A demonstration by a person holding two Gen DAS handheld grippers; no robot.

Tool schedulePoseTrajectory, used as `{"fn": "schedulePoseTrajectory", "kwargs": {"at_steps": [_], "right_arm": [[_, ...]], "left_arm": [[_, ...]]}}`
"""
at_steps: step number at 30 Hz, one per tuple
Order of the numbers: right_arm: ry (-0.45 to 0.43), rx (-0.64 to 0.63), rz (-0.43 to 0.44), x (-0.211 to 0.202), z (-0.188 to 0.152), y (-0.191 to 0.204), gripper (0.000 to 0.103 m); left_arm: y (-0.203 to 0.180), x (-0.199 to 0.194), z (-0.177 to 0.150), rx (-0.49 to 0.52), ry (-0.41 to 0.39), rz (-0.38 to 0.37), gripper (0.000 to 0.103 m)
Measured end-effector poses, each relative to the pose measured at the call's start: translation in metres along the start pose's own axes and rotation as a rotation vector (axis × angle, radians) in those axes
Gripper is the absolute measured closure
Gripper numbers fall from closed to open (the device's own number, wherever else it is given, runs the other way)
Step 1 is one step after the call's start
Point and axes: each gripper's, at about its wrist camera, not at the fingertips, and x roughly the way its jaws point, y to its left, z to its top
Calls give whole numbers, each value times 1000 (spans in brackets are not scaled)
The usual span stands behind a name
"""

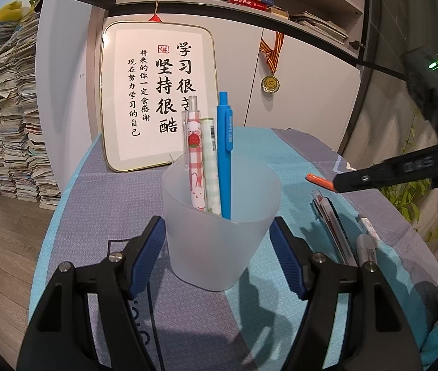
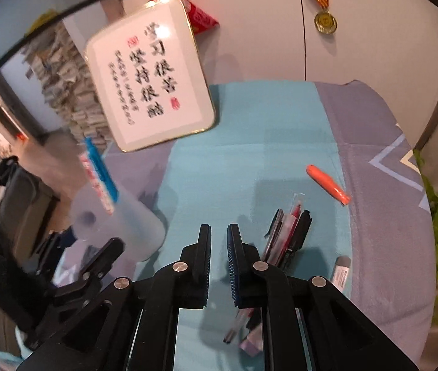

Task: Organize stationery
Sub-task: 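Grasp the clear transparent pen with the right gripper and lift it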

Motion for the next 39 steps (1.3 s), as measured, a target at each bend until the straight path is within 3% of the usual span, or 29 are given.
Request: {"fn": "schedulePoseTrajectory", "kwargs": {"at_steps": [4,8,14,17,23,28,32,35,36,39], "right_arm": [[63,87,-129,23,8,-28,81],[116,145,-130,41,9,-47,64],[136,113,-142,61,15,-41,64],[106,51,-125,59,18,-30,91],[84,-32,34,41,18,-3,92],[73,-33,18,33,21,1,92],[130,-50,-15,48,22,3,92],[178,-119,-29,59,22,13,76],[184,-145,-46,62,22,17,62],[177,-216,-73,66,23,31,58]], "left_arm": [[-1,0,1,3,0,1,34],[-1,1,1,6,0,2,34],[-1,1,2,7,0,1,34],[-1,0,1,7,0,2,34],[-1,1,2,6,0,1,34],[-1,0,1,7,0,1,34],[-1,1,1,7,0,1,34],[-1,0,1,7,0,1,34],[-1,1,1,7,0,1,34],[-1,1,1,7,0,1,34]]}}
